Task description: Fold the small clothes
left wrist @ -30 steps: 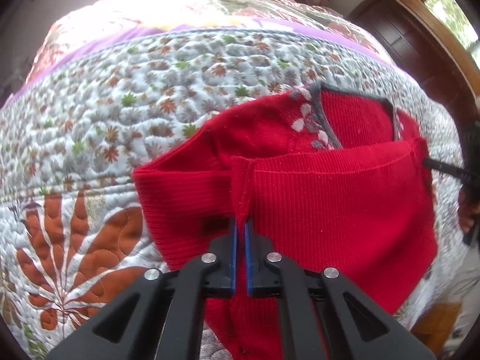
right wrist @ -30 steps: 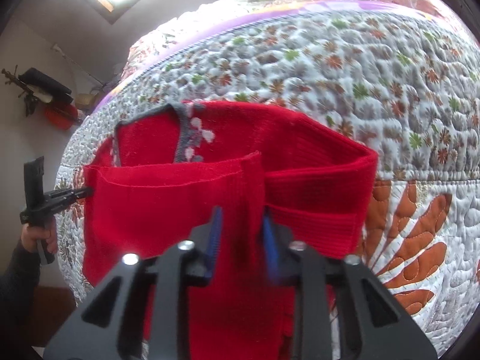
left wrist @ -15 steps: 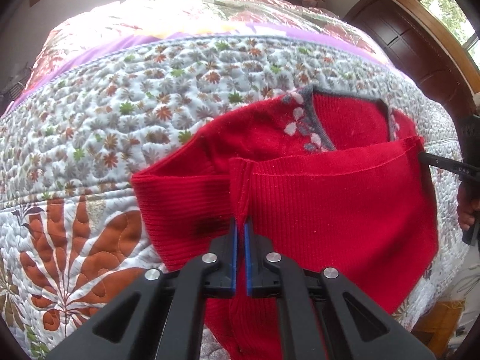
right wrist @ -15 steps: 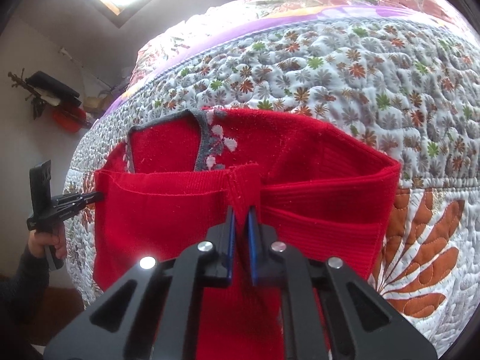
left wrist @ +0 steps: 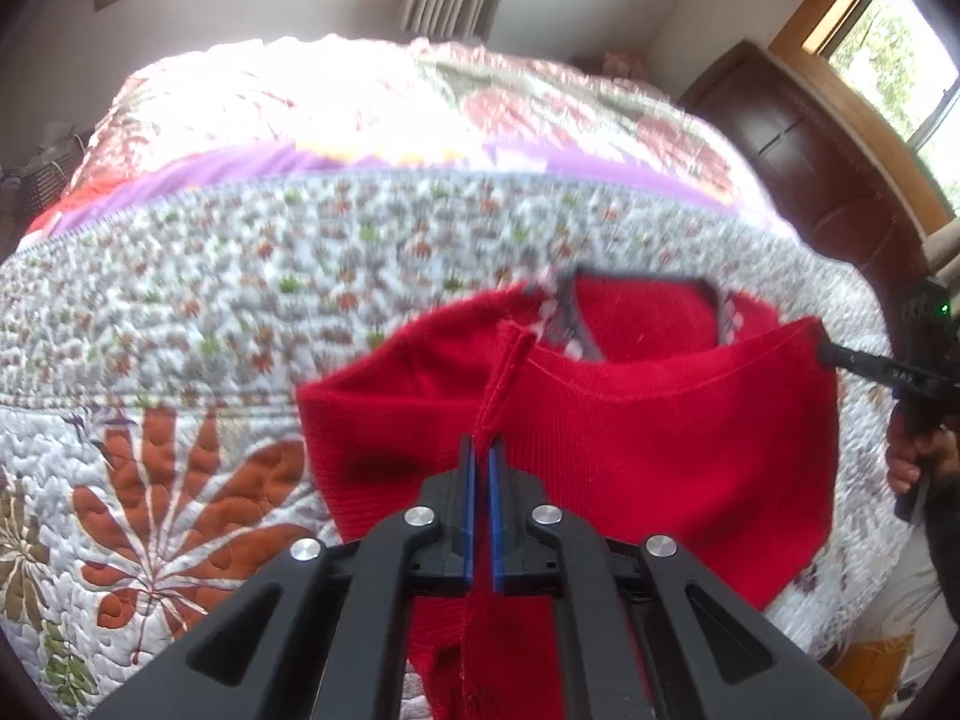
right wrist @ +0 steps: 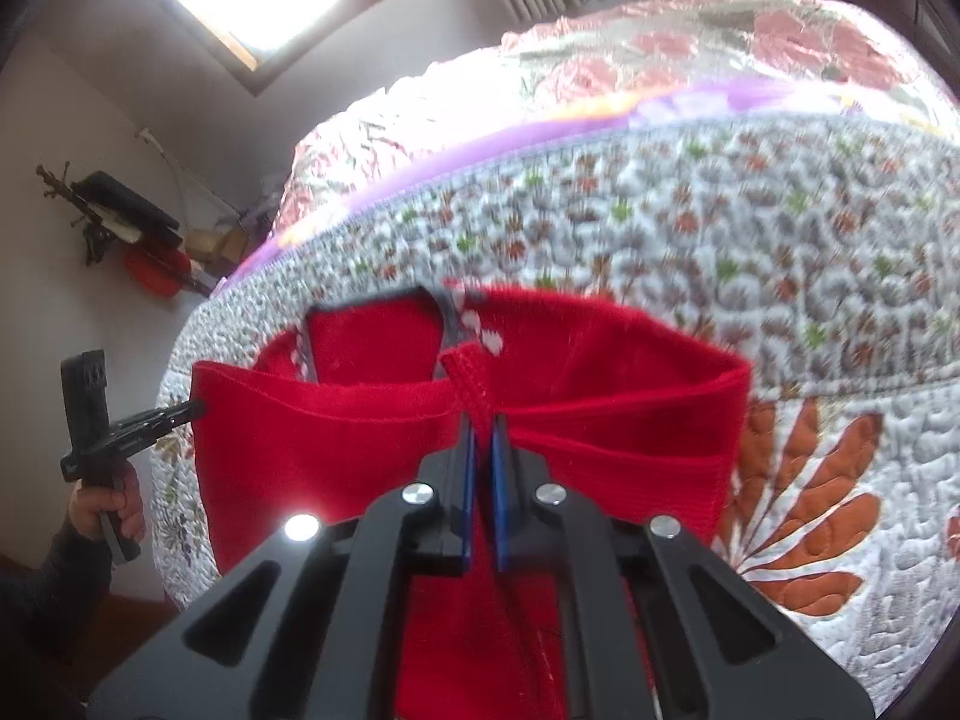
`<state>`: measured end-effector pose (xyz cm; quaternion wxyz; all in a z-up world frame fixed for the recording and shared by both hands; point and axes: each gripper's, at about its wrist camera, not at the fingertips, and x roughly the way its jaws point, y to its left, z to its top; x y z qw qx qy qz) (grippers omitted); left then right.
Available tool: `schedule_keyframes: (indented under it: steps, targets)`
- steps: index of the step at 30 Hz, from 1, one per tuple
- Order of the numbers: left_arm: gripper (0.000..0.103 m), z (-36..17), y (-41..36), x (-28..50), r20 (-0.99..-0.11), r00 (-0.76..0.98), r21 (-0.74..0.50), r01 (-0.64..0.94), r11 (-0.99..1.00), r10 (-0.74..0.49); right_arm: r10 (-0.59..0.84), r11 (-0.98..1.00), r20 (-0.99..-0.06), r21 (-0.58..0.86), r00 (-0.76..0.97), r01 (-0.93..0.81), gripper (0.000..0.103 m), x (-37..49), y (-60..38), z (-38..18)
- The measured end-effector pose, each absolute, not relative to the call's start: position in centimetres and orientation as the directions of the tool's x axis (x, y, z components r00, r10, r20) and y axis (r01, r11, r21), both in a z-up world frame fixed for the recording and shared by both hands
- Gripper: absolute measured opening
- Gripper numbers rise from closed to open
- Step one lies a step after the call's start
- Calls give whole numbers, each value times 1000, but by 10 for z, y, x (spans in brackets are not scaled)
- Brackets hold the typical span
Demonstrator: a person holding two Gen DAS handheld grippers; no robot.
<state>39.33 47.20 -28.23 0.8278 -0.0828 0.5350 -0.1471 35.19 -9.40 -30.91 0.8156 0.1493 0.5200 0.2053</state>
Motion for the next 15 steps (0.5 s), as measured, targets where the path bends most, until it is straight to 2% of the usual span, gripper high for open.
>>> schedule_keyframes:
  steps: [7, 15]
  targets:
    - [3, -251, 478, 410, -832, 441, -289, 172, 942, -336, 504, 862, -750, 469, 428, -192, 3, 367, -106, -282]
    - [3, -271, 487, 448, -829, 421, -332, 156, 930, -367, 486, 870, -753, 464, 444, -165, 3, 400, -118, -294]
